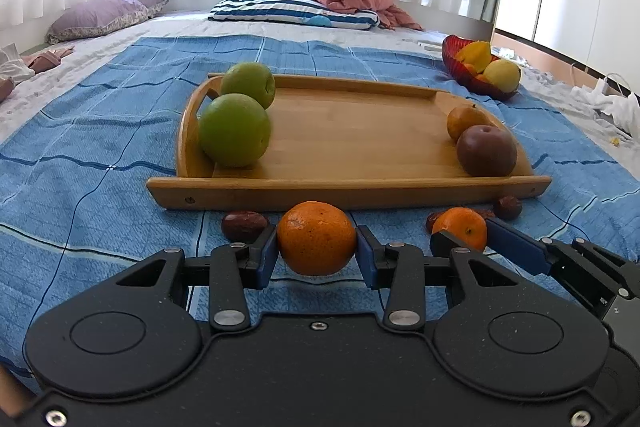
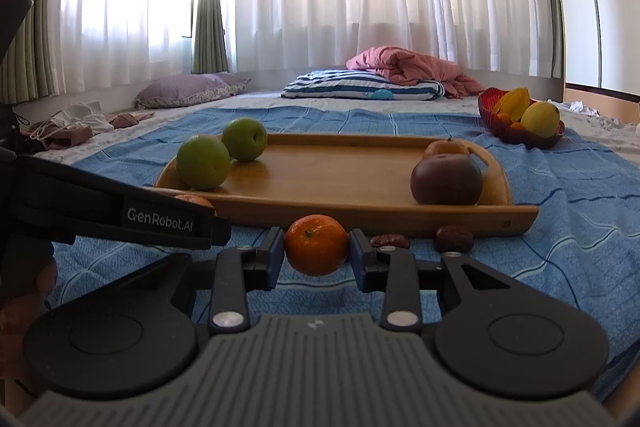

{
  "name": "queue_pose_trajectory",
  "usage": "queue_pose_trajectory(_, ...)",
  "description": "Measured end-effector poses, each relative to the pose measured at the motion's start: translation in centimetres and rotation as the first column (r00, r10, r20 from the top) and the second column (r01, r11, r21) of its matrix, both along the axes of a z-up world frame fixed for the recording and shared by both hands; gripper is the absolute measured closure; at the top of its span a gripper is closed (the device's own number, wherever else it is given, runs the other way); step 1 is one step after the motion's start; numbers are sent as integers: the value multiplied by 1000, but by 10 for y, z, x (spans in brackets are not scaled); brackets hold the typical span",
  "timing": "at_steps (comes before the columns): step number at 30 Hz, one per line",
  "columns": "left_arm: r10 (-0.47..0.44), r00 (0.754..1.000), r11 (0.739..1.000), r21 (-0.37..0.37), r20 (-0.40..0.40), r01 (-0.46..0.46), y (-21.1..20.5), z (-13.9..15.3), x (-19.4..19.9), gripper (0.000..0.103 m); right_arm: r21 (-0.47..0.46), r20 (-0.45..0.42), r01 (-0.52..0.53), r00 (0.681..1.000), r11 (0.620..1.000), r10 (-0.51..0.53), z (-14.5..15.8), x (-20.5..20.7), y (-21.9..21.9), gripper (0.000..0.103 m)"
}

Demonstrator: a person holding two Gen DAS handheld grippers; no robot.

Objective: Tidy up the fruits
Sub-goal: 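Carry the tangerine in the left gripper while the right carries its tangerine onto the tray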

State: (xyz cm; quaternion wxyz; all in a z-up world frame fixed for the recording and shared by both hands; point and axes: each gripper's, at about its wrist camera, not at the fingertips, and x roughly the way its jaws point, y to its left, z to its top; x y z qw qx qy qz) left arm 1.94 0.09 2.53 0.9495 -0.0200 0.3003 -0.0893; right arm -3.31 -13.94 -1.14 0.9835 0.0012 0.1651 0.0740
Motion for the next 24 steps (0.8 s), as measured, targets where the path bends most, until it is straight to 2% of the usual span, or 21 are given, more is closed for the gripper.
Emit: queue_pose_trajectory(24,18,998,999,-27,55,-17,3,27,10,64,28,49,18,999,999,-19,22,7,-11,63)
